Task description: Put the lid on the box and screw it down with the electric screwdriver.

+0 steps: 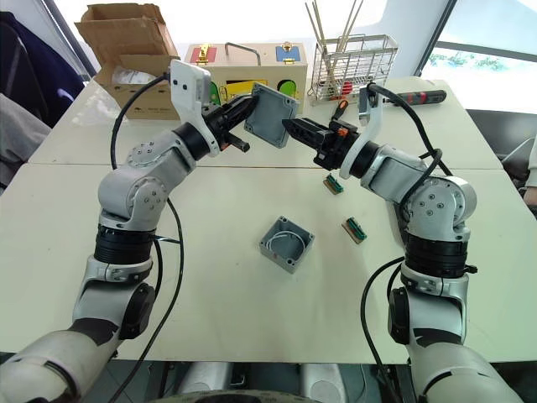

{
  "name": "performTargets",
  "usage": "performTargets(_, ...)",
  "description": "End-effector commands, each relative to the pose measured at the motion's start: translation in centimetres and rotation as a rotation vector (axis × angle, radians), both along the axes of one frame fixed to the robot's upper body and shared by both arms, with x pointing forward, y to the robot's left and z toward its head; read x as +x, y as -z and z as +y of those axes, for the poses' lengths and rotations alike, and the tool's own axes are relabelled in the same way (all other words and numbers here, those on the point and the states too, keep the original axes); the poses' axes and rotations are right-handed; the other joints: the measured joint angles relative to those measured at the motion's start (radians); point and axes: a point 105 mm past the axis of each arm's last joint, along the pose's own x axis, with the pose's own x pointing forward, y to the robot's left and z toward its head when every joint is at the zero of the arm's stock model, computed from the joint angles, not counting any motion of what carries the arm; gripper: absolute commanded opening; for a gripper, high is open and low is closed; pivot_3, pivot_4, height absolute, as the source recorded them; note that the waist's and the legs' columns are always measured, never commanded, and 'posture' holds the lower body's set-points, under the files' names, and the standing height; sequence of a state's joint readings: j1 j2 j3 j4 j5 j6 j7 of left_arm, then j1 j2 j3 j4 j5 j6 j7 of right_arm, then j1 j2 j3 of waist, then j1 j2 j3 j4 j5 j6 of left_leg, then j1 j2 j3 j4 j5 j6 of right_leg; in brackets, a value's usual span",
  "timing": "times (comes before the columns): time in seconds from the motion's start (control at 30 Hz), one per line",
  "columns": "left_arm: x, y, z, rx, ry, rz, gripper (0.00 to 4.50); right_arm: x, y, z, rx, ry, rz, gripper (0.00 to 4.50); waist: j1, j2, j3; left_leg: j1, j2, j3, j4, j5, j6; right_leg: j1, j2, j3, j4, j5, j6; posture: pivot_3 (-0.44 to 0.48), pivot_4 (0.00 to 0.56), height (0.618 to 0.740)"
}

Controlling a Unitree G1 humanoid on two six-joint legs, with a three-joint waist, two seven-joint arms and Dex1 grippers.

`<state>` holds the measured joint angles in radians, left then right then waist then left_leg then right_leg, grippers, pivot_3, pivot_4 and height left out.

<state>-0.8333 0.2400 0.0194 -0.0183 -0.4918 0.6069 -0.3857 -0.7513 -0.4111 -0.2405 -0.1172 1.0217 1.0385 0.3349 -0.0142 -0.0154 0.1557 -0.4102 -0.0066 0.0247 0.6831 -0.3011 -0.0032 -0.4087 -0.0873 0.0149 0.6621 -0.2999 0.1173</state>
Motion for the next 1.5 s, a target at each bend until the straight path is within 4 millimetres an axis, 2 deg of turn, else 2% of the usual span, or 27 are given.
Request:
performTargets(0.03, -1.0, -1.7, 0.3, -0.061, 0.067, -0.031, 1.99, -1.2, -2.1, 0.6, 0.014, -0.026, -0.125, 0.14, 0.001, 0.0, 0.0, 0.0, 0.0, 0.0, 0.0, 0.0, 0.0, 0.0, 0.0, 0.0, 0.0, 0.0, 0.0, 0.0, 0.15, 0.74)
performTargets(0.17, -0.7, -2.2, 1.8, -0.108, 0.035, -0.026, 4.11, -1.3, -2.7, 0.5, -0.019, 0.037, -0.228, 0.14, 0.001, 0.0, 0.0, 0.0, 0.0, 0.0, 0.0, 0.0, 0.0, 0.0, 0.0, 0.0, 0.0, 0.0, 0.0, 0.0, 0.15, 0.74)
performTargets(0.2, -0.6, -2.2, 2.5, -0.114, 0.023, -0.013, 4.48, -1.3, -2.8, 0.2, -0.055, 0.077, -0.279, 0.14, 0.001, 0.0, 0.0, 0.0, 0.0, 0.0, 0.0, 0.0, 0.0, 0.0, 0.0, 0.0, 0.0, 0.0, 0.0, 0.0, 0.15, 0.74)
performTargets(0.23, -0.5, -2.2, 3.0, -0.117, 0.017, -0.003, 4.48, -1.4, -2.9, 0.0, -0.081, 0.102, -0.315, 0.14, 0.0, 0.0, 0.0, 0.0, 0.0, 0.0, 0.0, 0.0, 0.0, 0.0, 0.0, 0.0, 0.0, 0.0, 0.0, 0.0, 0.15, 0.74)
performTargets(0.3, -1.0, -1.5, 4.3, -0.108, 0.068, 0.078, 4.48, -2.5, -2.5, -0.9, -0.263, 0.168, -0.472, 0.14, 0.002, 0.0, 0.0, 0.0, 0.0, 0.0, 0.0, 0.0, 0.0, 0.0, 0.0, 0.0, 0.0, 0.0, 0.0, 0.0, 0.15, 0.74)
performTargets(0.4, -1.6, -0.6, 5.9, -0.082, 0.091, 0.141, 4.48, -3.9, -1.5, -1.2, -0.483, 0.193, -0.66, 0.14, 0.0, 0.0, 0.0, 0.0, 0.0, -0.001, 0.0, -0.001, 0.001, 0.0, 0.0, 0.0, 0.0, 0.0, 0.0, 0.0, 0.15, 0.74)
performTargets(0.53, -1.8, 2.2, 7.8, -0.036, 0.091, 0.255, 4.48, -6.1, 1.8, -1.6, -0.794, 0.247, -0.985, 0.14, 0.003, 0.0, 0.0, 0.0, 0.0, 0.0, 0.0, -0.001, 0.001, 0.0, 0.0, 0.0, -0.001, 0.0, 0.0, 0.0, 0.15, 0.74)
performTargets(0.67, -2.5, 4.2, 6.9, 0.0, 0.162, 0.322, 4.48, -8.5, 4.3, -2.1, -1.035, 0.315, -1.356, 0.14, 0.004, 0.0, 0.0, 0.001, 0.0, -0.001, 0.0, 0.0, 0.0, 0.001, 0.001, 0.0, -0.002, 0.0, 0.0, 0.0, 0.15, 0.74)
performTargets(0.77, -3.0, 4.6, 5.5, 0.005, 0.235, 0.349, 4.48, -9.4, 6.8, -2.6, -1.159, 0.279, -1.492, 0.14, 0.007, -0.001, 0.0, 0.001, -0.001, 0.0, 0.002, 0.0, 0.0, 0.002, 0.0, 0.001, -0.004, 0.0, 0.0, 0.0, 0.15, 0.74)
performTargets(0.9, -3.7, 4.8, 3.9, 0.008, 0.326, 0.374, 4.48, -9.7, 8.6, -3.4, -1.205, 0.268, -1.539, 0.14, 0.003, -0.001, 0.0, 0.002, 0.0, 0.0, 0.001, 0.0, -0.001, 0.003, 0.001, 0.001, -0.006, 0.0, 0.0, 0.0, 0.15, 0.74)
performTargets(1.1, -6.0, 6.2, 1.0, 0.125, 0.561, 0.394, 4.48, -10.2, 10.5, -3.7, -1.182, 0.205, -1.637, 0.14, 0.001, 0.0, 0.0, 0.002, 0.001, 0.0, 0.001, 0.001, -0.002, 0.003, 0.002, 0.001, -0.006, -0.001, 0.0, 0.0, 0.15, 0.74)
performTargets(1.27, -5.7, 6.6, -0.3, 0.154, 0.603, 0.384, 4.48, -10.1, 11.7, -4.2, -1.163, 0.181, -1.655, 0.14, 0.004, 0.0, 0.0, 0.002, 0.001, 0.0, 0.001, 0.001, -0.002, 0.005, 0.002, 0.001, -0.007, -0.001, 0.0, 0.0, 0.15, 0.74)
performTargets(1.37, -5.7, 7.0, -0.8, 0.181, 0.612, 0.368, 4.48, -10.1, 11.8, -3.9, -1.149, 0.178, -1.669, 0.14, 0.002, 0.0, 0.0, 0.002, 0.001, 0.0, 0.001, 0.001, -0.002, 0.005, 0.003, 0.001, -0.008, -0.001, 0.0, 0.0, 0.15, 0.74)
performTargets(1.5, -6.3, 7.9, -2.0, 0.257, 0.634, 0.315, 4.48, -10.5, 13.0, -3.5, -1.134, 0.133, -1.642, 0.14, 0.003, 0.0, 0.0, 0.002, 0.001, 0.0, 0.001, 0.001, -0.002, 0.005, 0.003, 0.001, -0.008, -0.001, 0.0, 0.0, 0.15, 0.74)
